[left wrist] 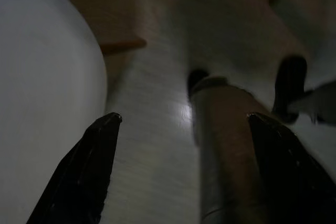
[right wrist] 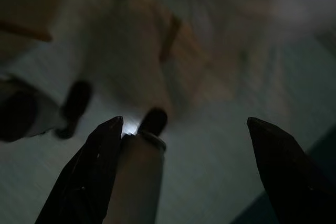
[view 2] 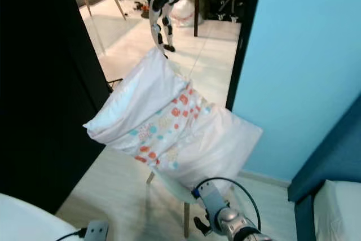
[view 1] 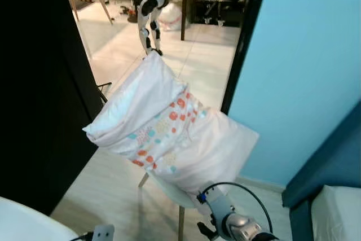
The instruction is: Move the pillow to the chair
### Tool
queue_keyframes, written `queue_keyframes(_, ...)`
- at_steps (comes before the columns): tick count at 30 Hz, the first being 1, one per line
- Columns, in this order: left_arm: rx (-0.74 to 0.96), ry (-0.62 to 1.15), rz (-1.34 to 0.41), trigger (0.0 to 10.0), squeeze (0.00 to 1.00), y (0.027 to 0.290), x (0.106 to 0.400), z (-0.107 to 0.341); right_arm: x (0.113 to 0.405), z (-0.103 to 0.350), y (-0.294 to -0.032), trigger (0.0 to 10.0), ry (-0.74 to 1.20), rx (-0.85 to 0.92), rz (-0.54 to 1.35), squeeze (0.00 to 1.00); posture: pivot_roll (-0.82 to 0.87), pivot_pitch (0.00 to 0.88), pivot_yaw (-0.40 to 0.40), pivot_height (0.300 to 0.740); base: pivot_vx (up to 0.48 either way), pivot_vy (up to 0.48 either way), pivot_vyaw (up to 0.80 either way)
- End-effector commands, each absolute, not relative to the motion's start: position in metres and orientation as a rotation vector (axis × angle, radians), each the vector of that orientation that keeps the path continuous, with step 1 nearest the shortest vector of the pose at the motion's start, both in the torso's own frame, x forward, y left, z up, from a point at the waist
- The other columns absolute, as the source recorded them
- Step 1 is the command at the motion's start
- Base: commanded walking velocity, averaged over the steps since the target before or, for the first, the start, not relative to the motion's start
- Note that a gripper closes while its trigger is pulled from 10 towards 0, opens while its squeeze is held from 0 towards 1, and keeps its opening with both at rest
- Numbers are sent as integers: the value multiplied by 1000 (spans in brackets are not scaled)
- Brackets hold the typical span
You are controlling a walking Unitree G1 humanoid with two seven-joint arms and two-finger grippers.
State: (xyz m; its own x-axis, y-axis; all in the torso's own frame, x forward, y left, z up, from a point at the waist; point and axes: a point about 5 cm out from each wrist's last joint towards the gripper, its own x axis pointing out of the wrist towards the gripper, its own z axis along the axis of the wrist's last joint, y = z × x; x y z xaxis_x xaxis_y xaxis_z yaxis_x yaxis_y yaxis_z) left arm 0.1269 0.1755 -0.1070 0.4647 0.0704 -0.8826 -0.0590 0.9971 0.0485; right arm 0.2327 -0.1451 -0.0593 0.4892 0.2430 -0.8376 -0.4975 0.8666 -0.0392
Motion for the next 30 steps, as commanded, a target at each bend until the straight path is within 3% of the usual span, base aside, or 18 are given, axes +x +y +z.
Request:
queue_keyframes(1,13,1139,57,10000,0,172,114,-112,229,-62,-140,10000,967,-286,465,0,-27,41,-47,740,-307,0,0)
queue_keyframes(30,11,1128,48,10000,0,167,117,-111,229,-63,-151,10000,985,-336,402,0,-39,29,-56,740,-21,0,-687)
